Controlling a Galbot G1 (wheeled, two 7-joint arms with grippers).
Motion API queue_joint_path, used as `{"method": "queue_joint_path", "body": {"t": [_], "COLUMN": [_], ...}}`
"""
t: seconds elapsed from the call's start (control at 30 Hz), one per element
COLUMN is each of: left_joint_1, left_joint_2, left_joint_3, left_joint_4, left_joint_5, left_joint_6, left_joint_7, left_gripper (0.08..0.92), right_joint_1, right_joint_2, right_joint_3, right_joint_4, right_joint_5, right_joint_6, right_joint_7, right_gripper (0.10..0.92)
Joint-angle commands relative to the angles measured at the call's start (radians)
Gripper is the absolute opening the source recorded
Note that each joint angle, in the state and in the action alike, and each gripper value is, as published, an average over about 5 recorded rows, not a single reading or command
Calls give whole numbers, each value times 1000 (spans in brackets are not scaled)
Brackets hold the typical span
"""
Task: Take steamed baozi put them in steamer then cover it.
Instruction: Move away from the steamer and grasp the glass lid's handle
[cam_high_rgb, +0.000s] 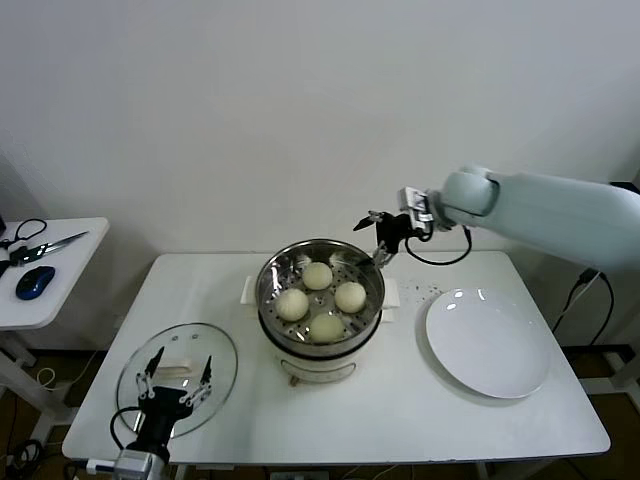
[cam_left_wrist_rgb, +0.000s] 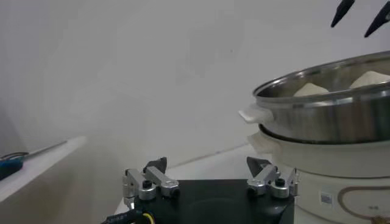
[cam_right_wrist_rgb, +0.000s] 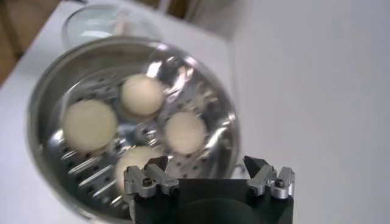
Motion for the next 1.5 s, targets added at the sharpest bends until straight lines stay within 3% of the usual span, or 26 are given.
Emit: {"method": "queue_joint_path", "body": {"t": [0.03, 0.2, 0.4, 0.7, 1.07, 1.27, 1.5], "left_joint_1": [-32, -25, -29, -28, -58, -117, -166], "left_joint_2": [-23, -32, -41, -12, 0, -11, -9], "left_joint_3": [-14, -32, -50, -98, -58, -55, -55], "left_joint_4": [-5, -13, -25, -40, 82, 173, 269], "left_joint_5": [78, 187, 364, 972, 1557, 1589, 1512], "left_joint_6": [22, 28, 32, 32, 63, 65, 60], "left_joint_7": [15, 36, 42, 47, 109, 129, 79], "left_gripper": [823, 823, 823, 823, 823, 823, 823], "right_joint_1": [-551, -1000, -1422, -1809, -2026, -2044, -2038], "right_joint_2": [-340, -357, -263, -28, 133, 172, 182], "right_joint_3": [585, 1063, 1532, 1943, 2111, 2125, 2127], "right_joint_4": [158, 185, 231, 306, 321, 305, 295], "right_joint_5": [-72, -154, -199, -246, -303, -333, -355], "right_joint_6": [182, 174, 156, 125, 110, 115, 112], "right_joint_7": [322, 328, 344, 351, 324, 316, 315], "right_gripper": [823, 823, 823, 823, 823, 823, 823]}}
